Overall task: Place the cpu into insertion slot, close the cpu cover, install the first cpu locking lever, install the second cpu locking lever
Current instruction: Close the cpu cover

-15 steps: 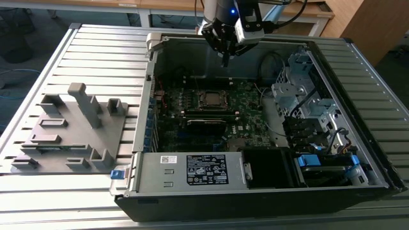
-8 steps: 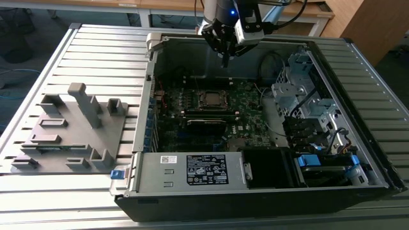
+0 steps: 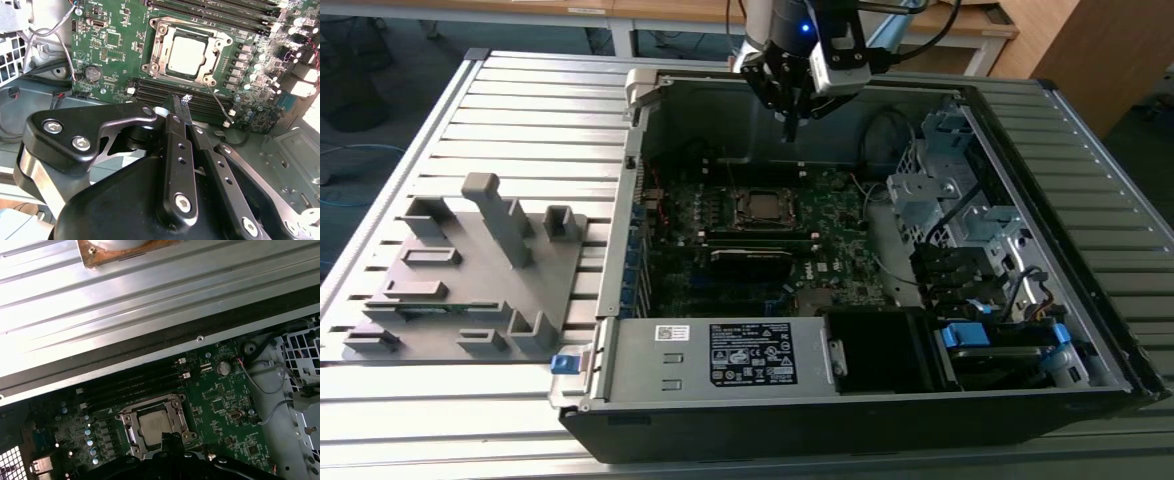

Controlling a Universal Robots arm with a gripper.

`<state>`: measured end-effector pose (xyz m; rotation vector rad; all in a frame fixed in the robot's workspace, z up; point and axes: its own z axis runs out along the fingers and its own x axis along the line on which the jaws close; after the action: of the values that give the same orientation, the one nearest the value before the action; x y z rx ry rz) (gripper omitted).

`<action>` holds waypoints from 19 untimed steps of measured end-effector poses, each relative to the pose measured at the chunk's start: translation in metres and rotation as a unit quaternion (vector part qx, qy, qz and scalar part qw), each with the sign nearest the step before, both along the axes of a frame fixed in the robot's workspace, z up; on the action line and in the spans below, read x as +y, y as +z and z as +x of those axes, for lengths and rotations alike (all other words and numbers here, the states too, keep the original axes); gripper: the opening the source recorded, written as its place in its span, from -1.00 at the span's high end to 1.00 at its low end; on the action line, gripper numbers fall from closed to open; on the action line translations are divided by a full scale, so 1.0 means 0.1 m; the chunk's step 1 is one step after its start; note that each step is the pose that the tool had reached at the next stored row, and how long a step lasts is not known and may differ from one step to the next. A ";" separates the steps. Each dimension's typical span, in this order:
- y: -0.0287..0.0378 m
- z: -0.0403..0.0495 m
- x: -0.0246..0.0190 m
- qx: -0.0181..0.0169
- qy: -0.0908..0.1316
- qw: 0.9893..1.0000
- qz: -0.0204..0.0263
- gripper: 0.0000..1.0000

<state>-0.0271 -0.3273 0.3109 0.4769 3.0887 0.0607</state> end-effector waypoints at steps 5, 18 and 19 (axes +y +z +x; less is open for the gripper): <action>-0.011 0.000 0.000 0.000 0.000 1.000 0.000 0.80; -0.040 0.000 0.000 0.000 0.000 1.000 0.000 0.80; -0.043 0.000 0.000 0.000 0.000 1.000 0.000 0.80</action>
<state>-0.0271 -0.3273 0.3066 0.4769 3.0887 0.0607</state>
